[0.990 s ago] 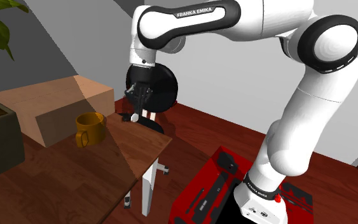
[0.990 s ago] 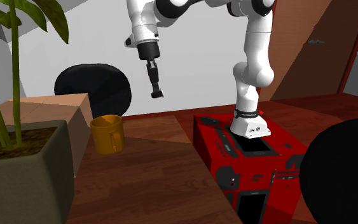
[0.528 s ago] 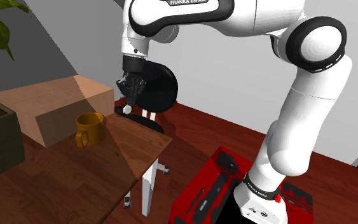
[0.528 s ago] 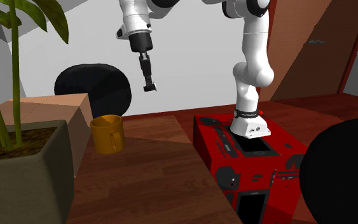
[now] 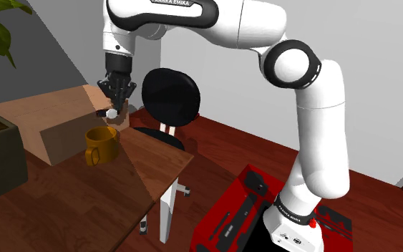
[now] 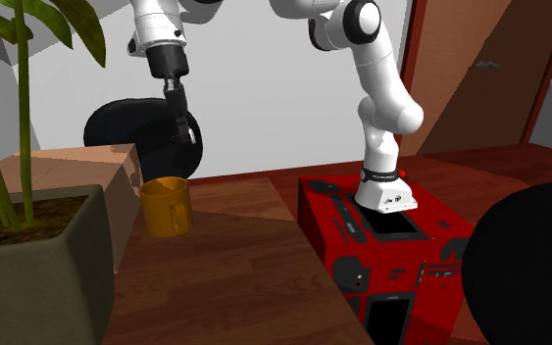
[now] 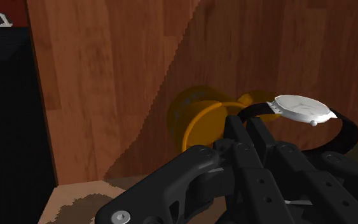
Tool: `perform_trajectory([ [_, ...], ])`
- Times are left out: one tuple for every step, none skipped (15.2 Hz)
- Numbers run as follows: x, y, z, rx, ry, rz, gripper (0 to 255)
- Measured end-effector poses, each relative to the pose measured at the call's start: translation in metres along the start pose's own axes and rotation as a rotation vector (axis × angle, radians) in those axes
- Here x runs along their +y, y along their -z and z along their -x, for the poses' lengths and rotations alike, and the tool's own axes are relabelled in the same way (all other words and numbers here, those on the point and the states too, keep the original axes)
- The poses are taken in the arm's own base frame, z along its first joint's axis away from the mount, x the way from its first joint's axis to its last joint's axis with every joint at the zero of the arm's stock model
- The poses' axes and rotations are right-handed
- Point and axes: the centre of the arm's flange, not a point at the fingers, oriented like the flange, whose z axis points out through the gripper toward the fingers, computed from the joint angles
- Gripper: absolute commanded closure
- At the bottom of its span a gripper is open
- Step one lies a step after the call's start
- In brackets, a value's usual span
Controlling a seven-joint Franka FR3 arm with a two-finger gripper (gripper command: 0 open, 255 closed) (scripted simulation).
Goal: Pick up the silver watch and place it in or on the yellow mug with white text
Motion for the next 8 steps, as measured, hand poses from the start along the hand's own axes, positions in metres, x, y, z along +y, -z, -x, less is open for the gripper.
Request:
perform_trajectory([
  [-0.005, 0.002, -0.013, -0.001, 0.0, 0.0, 255],
  [-0.011, 0.004, -0.024, -0.001, 0.0, 0.0, 255],
  [-0.019, 0.008, -0.038, 0.003, 0.002, -0.001, 255],
  [-0.019, 0.004, -0.043, -0.001, 0.0, 0.0, 255],
  [-0.019, -0.001, -0.046, -0.002, -0.001, 0.0, 255],
  [-0.018, -0.005, -0.049, -0.001, -0.001, 0.0, 255],
  [-0.017, -0.009, -0.05, -0.001, -0.002, 0.0, 255],
  [-0.016, -0.013, -0.052, -0.001, -0.002, 0.0, 255],
])
